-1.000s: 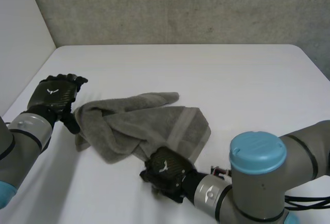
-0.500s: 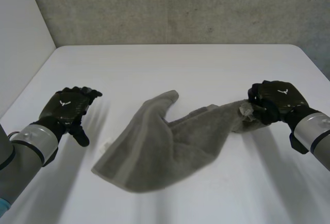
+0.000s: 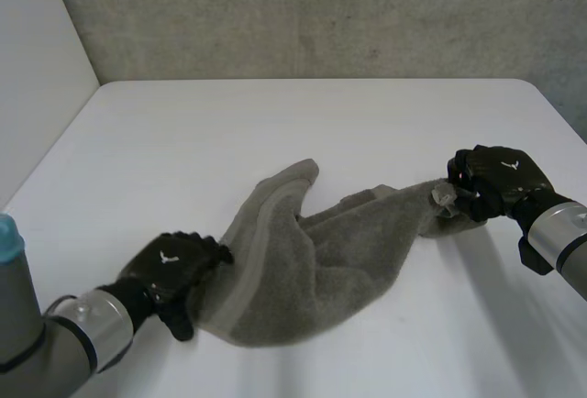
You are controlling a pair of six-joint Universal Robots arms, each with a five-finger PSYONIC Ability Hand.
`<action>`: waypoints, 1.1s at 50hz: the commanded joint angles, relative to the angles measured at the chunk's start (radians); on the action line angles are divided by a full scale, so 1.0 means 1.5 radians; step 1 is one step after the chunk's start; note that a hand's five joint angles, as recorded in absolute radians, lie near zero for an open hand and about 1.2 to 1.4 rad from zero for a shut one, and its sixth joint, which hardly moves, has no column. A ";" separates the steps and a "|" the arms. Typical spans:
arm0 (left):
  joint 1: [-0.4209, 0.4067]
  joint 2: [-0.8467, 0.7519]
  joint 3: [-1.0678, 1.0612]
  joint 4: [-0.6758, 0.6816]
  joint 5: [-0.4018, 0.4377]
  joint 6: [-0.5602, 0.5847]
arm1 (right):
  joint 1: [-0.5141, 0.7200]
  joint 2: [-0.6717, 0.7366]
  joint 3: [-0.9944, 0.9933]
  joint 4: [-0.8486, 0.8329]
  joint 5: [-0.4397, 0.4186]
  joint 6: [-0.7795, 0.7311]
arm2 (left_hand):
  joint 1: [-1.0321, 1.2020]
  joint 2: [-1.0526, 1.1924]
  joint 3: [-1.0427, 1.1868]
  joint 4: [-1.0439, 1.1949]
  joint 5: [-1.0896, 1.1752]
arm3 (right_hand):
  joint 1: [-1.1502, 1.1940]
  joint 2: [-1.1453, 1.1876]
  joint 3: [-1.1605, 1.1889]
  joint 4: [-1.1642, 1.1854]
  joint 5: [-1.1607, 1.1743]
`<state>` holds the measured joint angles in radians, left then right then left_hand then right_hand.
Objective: Fold the towel.
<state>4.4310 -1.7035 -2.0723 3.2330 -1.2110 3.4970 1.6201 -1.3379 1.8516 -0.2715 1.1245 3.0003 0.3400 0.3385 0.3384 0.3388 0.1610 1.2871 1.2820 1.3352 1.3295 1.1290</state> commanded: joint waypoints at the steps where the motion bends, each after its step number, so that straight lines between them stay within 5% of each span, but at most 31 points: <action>1: -0.035 -0.006 -0.017 0.022 -0.002 0.037 | 0.000 0.000 0.001 0.000 -0.006 -0.001 | -0.045 -0.044 -0.044 -0.044 -0.042 | 0.073 0.076 0.041 0.045 0.062; 40: -0.093 -0.156 0.037 0.152 -0.010 0.041 | 0.005 0.000 0.014 -0.001 -0.029 -0.007 | 0.076 0.077 0.077 0.077 0.079 | 0.073 0.076 0.041 0.045 0.062; 55: -0.094 -0.174 0.065 0.159 -0.011 0.036 | 0.005 0.007 0.016 0.000 -0.033 -0.007 | 0.274 0.275 0.275 0.275 0.277 | 0.073 0.076 0.041 0.045 0.062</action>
<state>4.2899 -1.9643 -1.9909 3.4631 -1.2258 3.5565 1.6292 -1.3295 1.8756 -0.2725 1.0751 2.9896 0.5888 0.6032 0.5999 0.6000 0.3304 1.2872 1.2820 1.3352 1.3295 1.1290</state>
